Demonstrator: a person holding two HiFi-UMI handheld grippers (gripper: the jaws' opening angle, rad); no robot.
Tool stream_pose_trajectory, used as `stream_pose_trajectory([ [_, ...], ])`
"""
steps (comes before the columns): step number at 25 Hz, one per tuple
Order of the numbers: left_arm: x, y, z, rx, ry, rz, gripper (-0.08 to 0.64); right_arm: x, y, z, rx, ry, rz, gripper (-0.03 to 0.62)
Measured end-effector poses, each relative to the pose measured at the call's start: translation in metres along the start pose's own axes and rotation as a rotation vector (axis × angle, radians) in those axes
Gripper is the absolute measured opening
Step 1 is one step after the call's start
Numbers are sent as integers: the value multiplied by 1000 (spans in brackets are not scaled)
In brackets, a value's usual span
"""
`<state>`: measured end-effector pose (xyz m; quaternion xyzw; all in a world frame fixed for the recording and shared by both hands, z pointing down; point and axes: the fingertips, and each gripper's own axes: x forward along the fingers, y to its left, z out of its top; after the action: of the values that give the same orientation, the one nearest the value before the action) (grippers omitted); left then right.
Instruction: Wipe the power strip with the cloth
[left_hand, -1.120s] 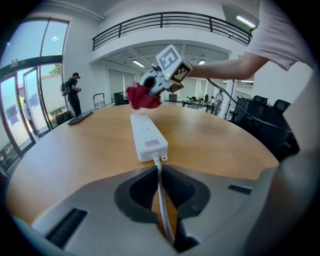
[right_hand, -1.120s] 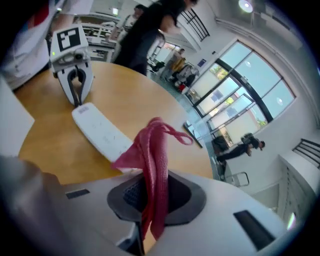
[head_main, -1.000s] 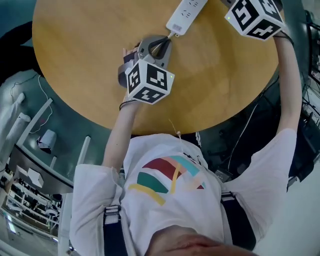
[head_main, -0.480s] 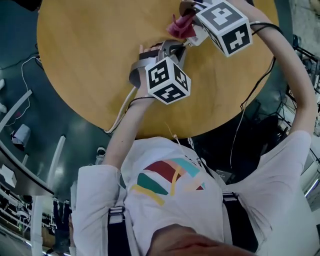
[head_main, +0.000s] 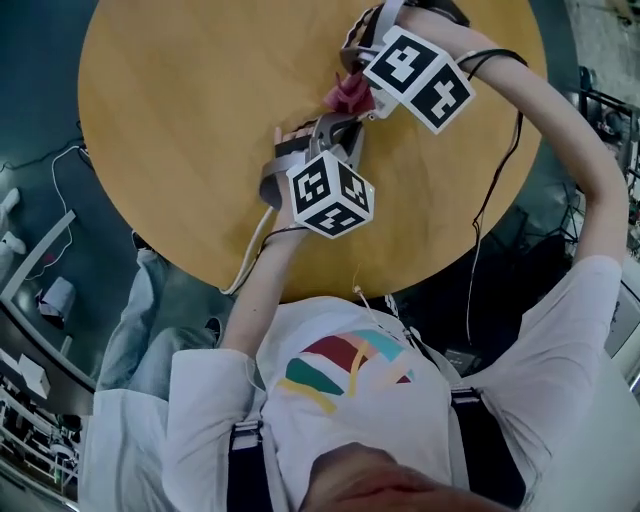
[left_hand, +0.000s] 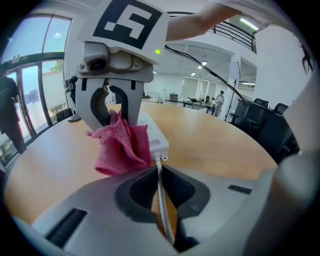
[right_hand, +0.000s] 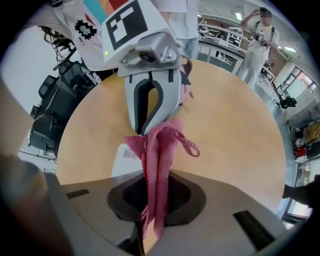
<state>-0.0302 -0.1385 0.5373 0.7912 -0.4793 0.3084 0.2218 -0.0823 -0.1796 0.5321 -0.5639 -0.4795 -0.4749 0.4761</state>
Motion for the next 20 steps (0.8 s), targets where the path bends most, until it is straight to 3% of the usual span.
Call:
stream_pose_trajectory([
  [6, -1, -6, -1, -18, 7, 3, 66, -3, 20, -15, -11, 39, -14, 38],
  [11, -1, -2, 2, -13, 6, 14, 66, -10, 28, -55, -18, 151, -31, 39],
  [20, 0, 0, 2, -22, 5, 25, 66, -8, 40, -130, 59, 279, -67, 38],
])
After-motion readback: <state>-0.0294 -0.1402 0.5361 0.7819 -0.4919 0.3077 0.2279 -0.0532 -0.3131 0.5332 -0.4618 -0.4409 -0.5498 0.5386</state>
